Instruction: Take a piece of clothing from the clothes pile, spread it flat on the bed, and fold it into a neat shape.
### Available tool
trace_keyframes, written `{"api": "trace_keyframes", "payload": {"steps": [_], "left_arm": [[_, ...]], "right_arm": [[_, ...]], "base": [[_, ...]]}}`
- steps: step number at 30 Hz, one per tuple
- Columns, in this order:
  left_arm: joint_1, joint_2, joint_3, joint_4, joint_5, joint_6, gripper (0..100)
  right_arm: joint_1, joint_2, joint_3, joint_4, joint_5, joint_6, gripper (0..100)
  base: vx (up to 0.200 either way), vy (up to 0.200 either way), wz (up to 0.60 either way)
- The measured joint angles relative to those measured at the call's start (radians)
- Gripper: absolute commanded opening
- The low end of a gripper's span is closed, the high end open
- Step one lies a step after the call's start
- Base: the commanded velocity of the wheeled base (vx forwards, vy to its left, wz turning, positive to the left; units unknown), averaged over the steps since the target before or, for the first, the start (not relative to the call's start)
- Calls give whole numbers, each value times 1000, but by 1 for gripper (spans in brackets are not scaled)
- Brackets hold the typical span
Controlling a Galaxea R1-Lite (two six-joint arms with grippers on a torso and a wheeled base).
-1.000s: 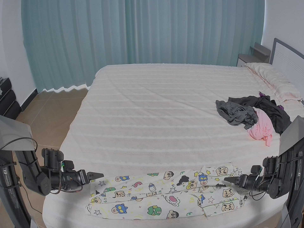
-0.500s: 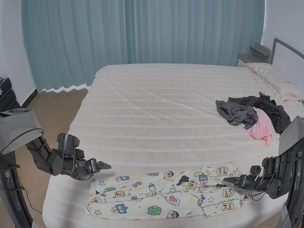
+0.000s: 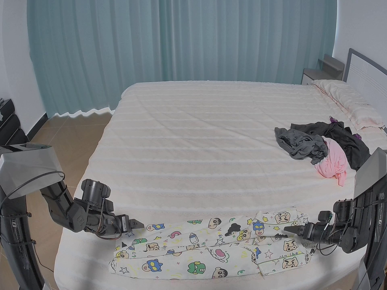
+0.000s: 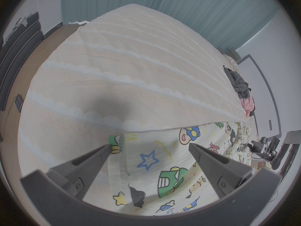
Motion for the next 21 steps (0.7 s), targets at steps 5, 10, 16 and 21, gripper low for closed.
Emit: {"api": "trace_keyframes", "payload": {"steps": [5,10,16,21], "left_arm": [[-9,3,11,-29,13,-1,0],[-11,6,15,-30,14,-7,0],[-9,7,9,-30,16,-14,0],[6,6,0,-29,16,-38,0]], "right_arm": [[0,0,0,0,-1,0,100],[0,0,0,0,0,0,100],[0,0,0,0,-1,0,100],[0,0,0,0,-1,0,100]], "base": [[0,0,0],[0,0,0],[0,0,0],[0,0,0]]}}
